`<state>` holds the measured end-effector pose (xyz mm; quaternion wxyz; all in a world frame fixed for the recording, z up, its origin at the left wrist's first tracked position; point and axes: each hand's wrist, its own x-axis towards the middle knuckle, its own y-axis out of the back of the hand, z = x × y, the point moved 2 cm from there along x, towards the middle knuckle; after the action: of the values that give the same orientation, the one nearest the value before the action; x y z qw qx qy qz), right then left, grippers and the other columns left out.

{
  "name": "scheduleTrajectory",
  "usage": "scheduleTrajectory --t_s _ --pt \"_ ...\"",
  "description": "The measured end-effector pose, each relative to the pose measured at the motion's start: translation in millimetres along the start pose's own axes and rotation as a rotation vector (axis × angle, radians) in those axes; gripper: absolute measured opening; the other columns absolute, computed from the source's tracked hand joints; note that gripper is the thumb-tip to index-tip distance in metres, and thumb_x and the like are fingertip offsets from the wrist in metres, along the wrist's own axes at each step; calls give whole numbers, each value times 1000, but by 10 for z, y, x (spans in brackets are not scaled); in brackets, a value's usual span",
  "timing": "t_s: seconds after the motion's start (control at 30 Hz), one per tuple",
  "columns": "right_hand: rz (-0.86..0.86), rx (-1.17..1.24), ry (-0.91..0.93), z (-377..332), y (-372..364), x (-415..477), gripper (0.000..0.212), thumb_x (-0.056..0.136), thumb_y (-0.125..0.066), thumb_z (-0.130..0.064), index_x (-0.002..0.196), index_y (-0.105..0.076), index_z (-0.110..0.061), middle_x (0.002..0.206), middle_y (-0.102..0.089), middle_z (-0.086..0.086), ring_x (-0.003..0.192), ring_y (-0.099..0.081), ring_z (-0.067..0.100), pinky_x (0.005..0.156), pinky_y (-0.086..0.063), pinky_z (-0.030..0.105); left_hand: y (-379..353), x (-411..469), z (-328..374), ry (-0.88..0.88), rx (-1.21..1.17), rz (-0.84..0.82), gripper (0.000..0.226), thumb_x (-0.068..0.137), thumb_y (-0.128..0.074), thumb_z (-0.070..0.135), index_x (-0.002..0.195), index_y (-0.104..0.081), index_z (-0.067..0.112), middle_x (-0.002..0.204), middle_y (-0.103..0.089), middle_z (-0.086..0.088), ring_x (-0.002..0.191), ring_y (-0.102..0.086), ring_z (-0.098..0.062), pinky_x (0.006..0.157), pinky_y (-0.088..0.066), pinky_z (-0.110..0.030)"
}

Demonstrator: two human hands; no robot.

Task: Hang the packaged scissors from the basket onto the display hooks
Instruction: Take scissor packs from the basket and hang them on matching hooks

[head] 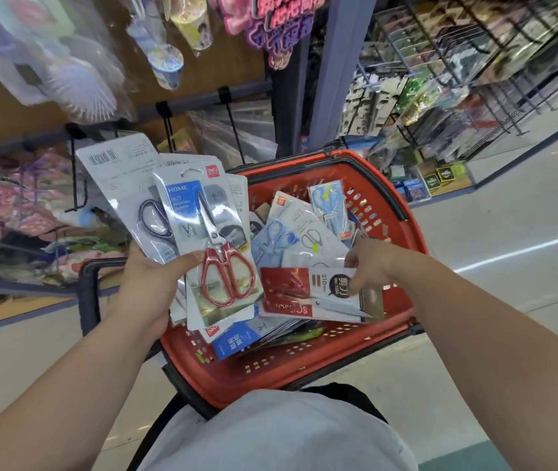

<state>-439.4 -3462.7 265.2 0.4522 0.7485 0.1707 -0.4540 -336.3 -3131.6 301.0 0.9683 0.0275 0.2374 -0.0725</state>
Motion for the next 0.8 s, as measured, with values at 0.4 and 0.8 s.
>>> scheduleTrajectory --t_s 0.4,0.8 --pt "548 663 148 382 76 -316 14 95 -75 -23 87 -68 -15 81 -67 8 69 -62 26 56 -54 27 -182 -161 33 -20 77 -44 61 83 -80 -9 131 -63 25 116 -80 5 106 -76 -15 91 -58 -38" --pt "270 1040 94 -427 -440 5 75 82 -87 -13 143 -47 -30 114 -62 5 82 -62 18 61 -51 27 54 -177 10 -2 41 -10 61 85 -79 -7 139 -62 15 120 -79 -4 106 -77 -24 75 -64 -32"
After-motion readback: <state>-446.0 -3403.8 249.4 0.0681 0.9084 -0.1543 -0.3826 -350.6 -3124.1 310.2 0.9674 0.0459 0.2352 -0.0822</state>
